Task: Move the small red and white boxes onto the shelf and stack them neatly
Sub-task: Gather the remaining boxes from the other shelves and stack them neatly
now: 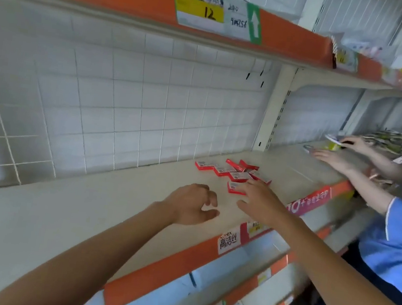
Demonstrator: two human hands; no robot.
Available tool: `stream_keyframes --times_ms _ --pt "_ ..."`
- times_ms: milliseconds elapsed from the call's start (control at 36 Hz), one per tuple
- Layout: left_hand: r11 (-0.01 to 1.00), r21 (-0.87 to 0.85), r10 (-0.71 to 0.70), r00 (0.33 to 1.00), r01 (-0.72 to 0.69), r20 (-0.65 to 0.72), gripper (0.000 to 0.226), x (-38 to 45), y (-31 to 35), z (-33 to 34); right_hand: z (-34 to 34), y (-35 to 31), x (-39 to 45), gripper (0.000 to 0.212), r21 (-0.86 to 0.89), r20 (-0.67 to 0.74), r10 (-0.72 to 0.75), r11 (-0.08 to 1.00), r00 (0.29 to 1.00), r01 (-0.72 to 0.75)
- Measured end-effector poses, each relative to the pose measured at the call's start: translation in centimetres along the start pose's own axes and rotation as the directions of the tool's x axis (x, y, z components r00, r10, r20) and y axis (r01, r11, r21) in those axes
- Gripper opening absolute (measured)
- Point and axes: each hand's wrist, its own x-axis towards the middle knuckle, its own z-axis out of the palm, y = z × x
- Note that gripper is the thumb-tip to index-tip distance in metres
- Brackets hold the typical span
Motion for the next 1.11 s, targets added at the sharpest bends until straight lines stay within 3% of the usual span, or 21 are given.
stream_keyframes --times_ms 83,194,389,472,528,667,806,1111 --pt "1.000 0.007 -0.010 1.000 0.010 0.014 0.032 1.8 -0.5 0.7 0.0 1.9 2.2 0.042 0.010 -0.003 0.012 1.000 1.000 -0.012" --pt "0.999 0.012 -0.044 0.998 0.044 0.047 0.032 3.0 -1.4 1.2 1.7 4.2 4.5 0.025 0.033 0.070 0.039 0.999 0.997 -0.041" --pt "0.988 0.027 -0.152 0.988 0.152 -0.004 0.030 3.7 -2.6 1.0 2.9 6.4 7.9 0.054 0.035 0.161 0.021 0.999 0.987 -0.027" --pt "0.979 0.040 -0.200 0.980 0.200 0.002 0.030 3.3 -2.5 0.9 3.5 7.0 8.8 0.035 0.013 0.224 0.017 1.000 0.974 -0.021" --pt "0.973 0.051 -0.226 0.974 0.225 -0.005 0.029 2.9 -2.4 0.8 3.4 7.0 9.0 0.017 0.033 0.229 -0.031 0.999 0.973 0.024" --pt "0.947 0.029 -0.315 0.944 0.319 -0.098 0.025 1.0 -1.8 0.1 2.6 5.7 9.7 0.033 0.178 0.088 -0.260 0.954 0.962 0.242" --pt "0.880 -0.023 -0.470 0.860 0.475 -0.201 0.025 -3.2 -0.4 1.3 3.3 1.7 9.8 0.042 0.276 -0.042 -0.425 0.865 0.904 0.420" --pt "0.632 -0.047 -0.718 0.561 0.774 -0.412 0.023 -18.8 2.4 -0.3 6.4 -13.4 4.9 0.041 0.388 -0.088 -0.782 0.544 0.618 0.744"
